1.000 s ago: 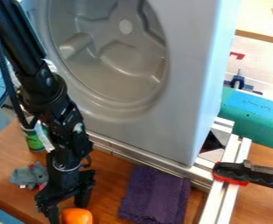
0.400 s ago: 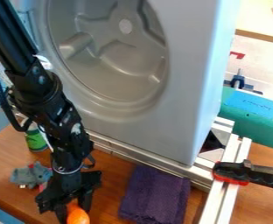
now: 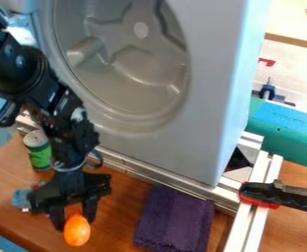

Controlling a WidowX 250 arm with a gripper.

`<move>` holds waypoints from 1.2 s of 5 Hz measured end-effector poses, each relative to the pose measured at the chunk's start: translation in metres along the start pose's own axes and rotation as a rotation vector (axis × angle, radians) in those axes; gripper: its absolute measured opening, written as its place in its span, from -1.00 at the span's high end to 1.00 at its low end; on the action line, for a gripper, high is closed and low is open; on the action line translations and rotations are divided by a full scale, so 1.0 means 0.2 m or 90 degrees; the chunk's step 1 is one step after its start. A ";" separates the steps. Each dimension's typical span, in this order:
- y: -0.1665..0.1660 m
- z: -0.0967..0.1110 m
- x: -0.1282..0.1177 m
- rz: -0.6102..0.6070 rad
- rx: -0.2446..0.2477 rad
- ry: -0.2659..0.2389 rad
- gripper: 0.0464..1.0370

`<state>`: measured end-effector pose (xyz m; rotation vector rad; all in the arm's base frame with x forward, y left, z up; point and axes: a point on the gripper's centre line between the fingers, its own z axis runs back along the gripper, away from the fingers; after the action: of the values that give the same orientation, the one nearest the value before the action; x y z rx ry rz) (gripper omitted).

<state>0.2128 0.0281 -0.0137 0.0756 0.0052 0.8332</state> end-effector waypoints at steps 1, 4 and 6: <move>-0.07 0.09 -0.09 -0.084 0.014 -0.036 -0.05; -0.42 -0.19 -0.54 -0.268 -0.037 -0.091 -0.05; -0.63 -0.23 -0.51 -0.298 -0.064 -0.134 0.55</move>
<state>0.2357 -0.1299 -0.0713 0.0630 -0.2096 0.3534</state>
